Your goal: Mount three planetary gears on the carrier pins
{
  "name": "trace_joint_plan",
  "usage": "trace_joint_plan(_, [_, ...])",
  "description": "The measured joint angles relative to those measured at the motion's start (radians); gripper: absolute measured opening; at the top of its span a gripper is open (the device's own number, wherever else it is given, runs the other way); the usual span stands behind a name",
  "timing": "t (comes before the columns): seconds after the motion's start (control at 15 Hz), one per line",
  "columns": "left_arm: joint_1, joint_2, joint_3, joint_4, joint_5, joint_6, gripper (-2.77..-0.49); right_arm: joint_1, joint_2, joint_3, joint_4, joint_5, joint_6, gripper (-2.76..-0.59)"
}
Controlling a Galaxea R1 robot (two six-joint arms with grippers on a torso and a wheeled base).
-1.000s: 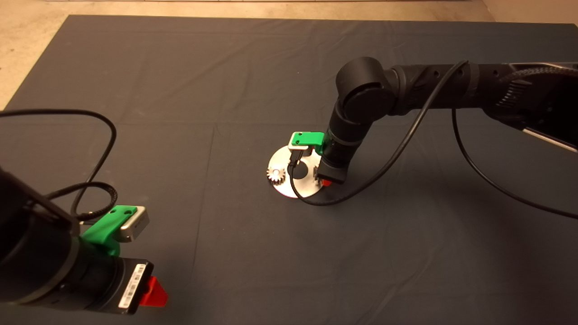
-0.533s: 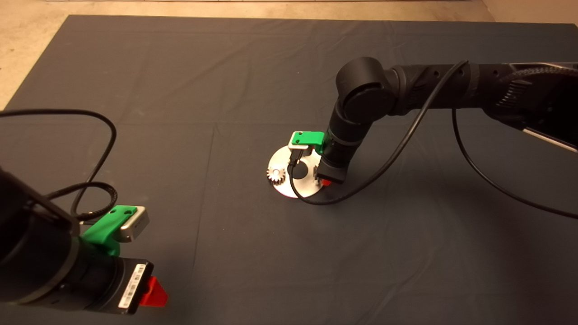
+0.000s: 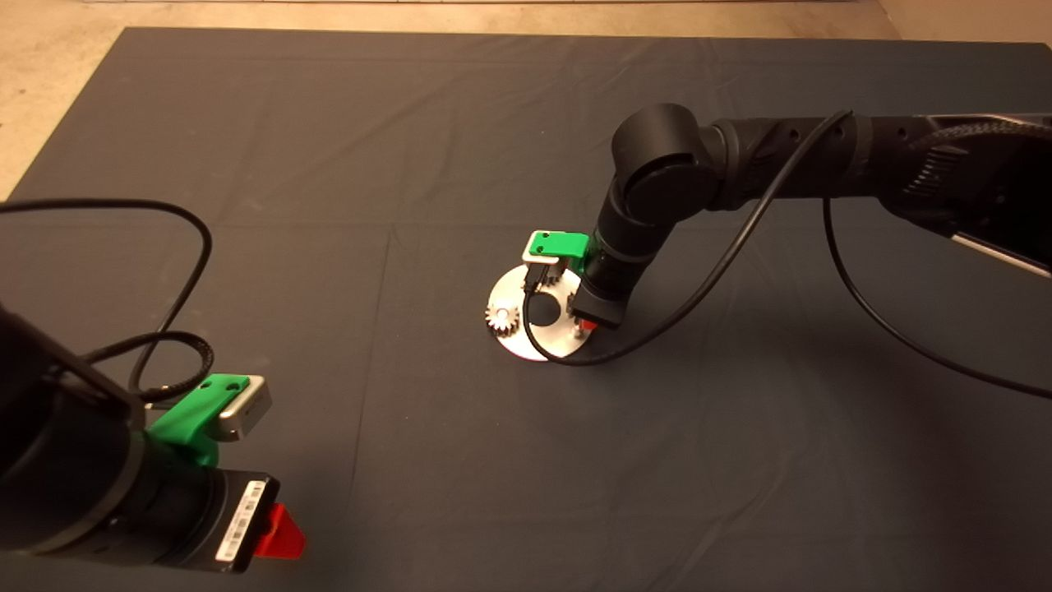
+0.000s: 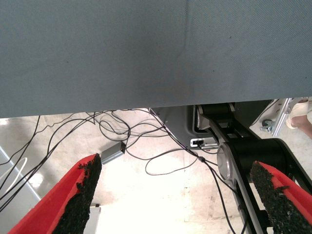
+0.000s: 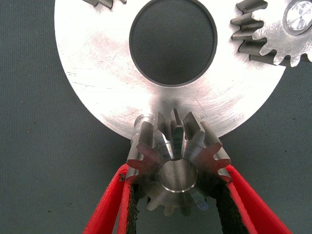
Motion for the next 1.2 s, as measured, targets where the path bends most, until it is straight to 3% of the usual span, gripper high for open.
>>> trace_joint_plan(0.93, [0.000,0.000,0.000,0.000,0.000,0.000,-1.09,-0.001,0.001,0.029,-0.001,0.002,0.019,-2.41])
trace_joint_plan(1.2, [0.003,0.000,0.000,0.000,0.000,0.000,-1.09,-0.020,0.001,0.029,-0.001,0.002,0.019,-2.41])
